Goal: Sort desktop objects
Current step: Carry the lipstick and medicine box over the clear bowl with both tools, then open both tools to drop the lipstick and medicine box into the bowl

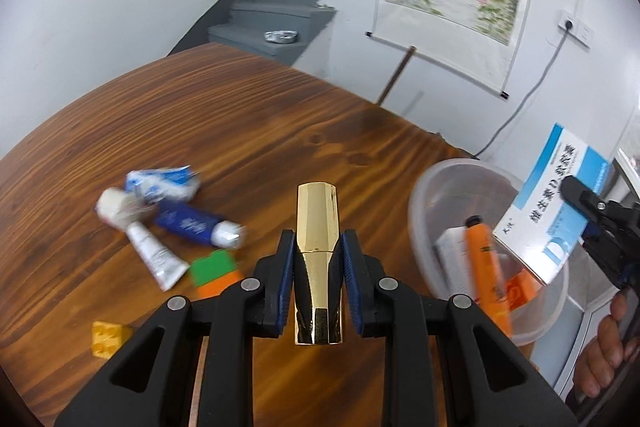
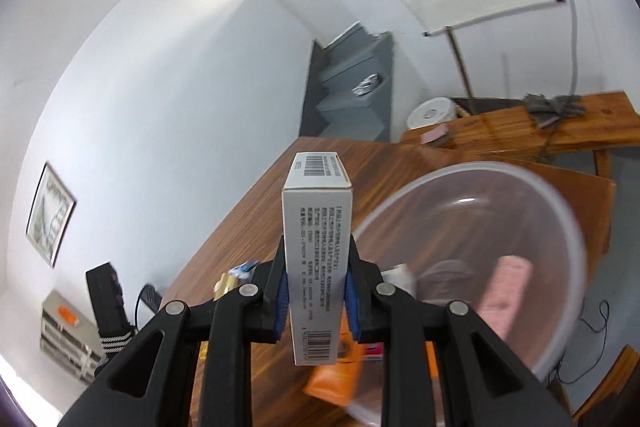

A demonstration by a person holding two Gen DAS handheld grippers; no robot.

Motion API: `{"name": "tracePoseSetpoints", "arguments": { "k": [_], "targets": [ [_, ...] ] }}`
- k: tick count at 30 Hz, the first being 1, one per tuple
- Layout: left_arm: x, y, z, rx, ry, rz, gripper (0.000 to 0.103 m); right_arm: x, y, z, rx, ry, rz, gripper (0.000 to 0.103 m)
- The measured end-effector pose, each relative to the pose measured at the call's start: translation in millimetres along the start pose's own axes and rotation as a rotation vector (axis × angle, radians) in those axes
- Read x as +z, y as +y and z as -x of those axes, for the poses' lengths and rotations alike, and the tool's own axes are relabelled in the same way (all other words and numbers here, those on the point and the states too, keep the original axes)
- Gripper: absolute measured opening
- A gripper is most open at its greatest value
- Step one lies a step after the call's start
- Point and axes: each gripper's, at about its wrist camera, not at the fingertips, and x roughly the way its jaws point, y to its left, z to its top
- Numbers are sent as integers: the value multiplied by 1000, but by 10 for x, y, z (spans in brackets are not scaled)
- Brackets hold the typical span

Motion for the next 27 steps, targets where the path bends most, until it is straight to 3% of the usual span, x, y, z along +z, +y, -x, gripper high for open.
{"name": "tracePoseSetpoints", "arguments": {
  "k": [6, 9, 14, 21, 27],
  "targets": [
    [156, -421, -157, -41, 9, -54, 25, 156, -464, 35, -35, -5, -81, 25],
    [232, -598, -255, -62, 20, -77, 25, 160, -634, 66, -41, 33, -102, 25],
    [331, -798, -387, -98, 30, -96, 25, 177, -721, -140, -11, 114, -103, 25],
    [428, -1033, -606, -144, 60, -149, 26, 246, -811, -198, -14, 109, -84, 26],
    [466, -1130, -729, -209, 102, -140, 29, 251, -778, -243, -67, 108, -41, 28]
  ]
}}
